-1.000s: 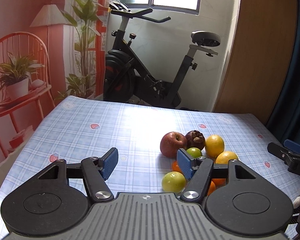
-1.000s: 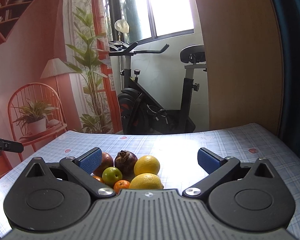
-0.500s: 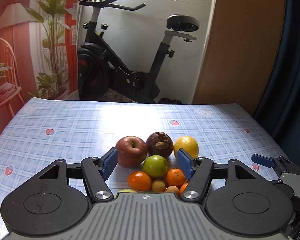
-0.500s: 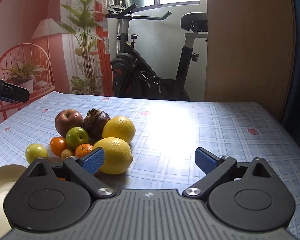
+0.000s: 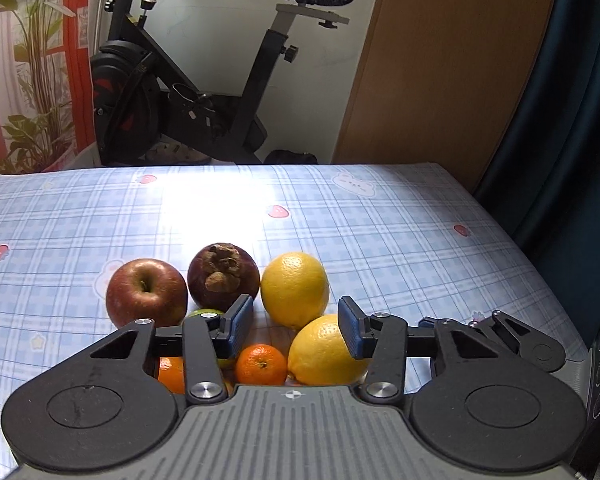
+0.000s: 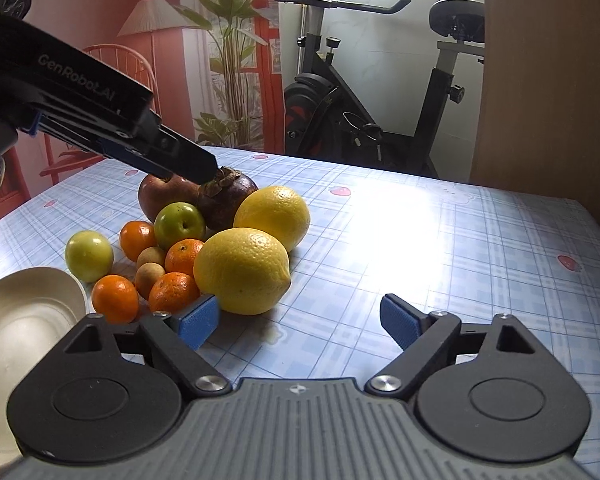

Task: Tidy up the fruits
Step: 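Close the left gripper around the yellow orange and lift it, then carry the yellow orange with the left gripper over the cream bowl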

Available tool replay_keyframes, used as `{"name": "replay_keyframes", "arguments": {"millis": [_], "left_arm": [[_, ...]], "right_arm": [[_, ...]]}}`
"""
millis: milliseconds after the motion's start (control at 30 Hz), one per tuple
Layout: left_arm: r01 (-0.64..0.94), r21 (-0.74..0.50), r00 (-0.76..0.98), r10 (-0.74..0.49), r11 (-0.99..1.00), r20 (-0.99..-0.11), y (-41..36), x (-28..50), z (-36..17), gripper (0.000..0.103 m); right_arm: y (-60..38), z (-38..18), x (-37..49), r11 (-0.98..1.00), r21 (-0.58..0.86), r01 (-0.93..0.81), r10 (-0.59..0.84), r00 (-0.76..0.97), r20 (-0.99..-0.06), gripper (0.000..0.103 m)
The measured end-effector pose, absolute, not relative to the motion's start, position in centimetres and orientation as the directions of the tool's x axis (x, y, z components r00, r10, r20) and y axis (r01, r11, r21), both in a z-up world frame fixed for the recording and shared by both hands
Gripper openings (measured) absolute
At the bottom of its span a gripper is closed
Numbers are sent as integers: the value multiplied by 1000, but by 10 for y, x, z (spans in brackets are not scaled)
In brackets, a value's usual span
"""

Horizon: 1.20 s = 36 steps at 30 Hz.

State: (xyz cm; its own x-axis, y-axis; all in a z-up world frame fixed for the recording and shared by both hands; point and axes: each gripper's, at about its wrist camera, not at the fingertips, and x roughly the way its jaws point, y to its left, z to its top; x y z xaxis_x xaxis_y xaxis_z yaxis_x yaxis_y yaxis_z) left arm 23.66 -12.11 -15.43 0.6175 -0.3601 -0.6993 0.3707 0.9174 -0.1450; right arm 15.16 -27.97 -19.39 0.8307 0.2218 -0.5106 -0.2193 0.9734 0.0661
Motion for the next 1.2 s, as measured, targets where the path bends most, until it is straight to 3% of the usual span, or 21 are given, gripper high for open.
{"name": "replay_keyframes", "arguments": {"millis": [367,1200], "left_arm": [[371,-239,538,-417,897,-733,-129,261,-178,46],[425,-353,447,-533,833,-719,-135,250,-174,45]], "right_arm": [[-263,-199,168,943,37,-331,295,778,-554,61],[-260,-181,156,944,73,-321,308,783,-541,56]]}}
